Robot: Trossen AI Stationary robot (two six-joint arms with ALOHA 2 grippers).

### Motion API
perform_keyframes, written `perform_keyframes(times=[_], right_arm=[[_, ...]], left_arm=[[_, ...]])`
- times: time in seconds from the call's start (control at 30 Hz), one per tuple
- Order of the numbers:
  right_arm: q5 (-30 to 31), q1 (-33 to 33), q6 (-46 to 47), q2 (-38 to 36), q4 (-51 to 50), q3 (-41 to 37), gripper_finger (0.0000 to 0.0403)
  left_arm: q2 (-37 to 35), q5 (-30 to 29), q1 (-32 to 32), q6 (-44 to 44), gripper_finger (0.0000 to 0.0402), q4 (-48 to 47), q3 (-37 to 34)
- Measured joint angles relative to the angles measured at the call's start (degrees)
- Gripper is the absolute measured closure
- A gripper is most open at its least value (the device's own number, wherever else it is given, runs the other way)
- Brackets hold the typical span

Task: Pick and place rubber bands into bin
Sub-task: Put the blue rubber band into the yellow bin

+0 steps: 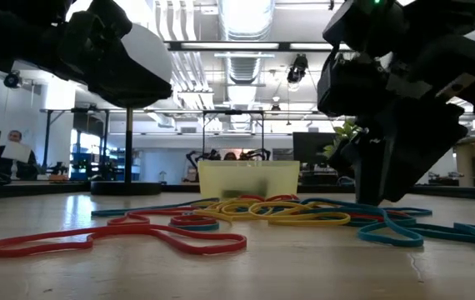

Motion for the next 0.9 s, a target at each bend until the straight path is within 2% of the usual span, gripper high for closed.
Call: perform_keyframes(times=[0.23,0.37,0.9], right_arm=[[1.45,-0.53,6.71,0.00,-4.07,3.57,0.0216],[1.72,-0.44,6.28,-0.04,-4.64,5.27,0.0218],[9.32,1.39,7.03,0.13,-6.88,5.65,0.0232]], left_arm=[[0.00,0.00,0.00,0.01,0.0283,-0.02,0.00],[0.00,0.00,0.00,-0.01,0.0283,-0.02,-0.16],[0.00,0.00,-0.01,0.00,0.0283,-0.07,-0.39]])
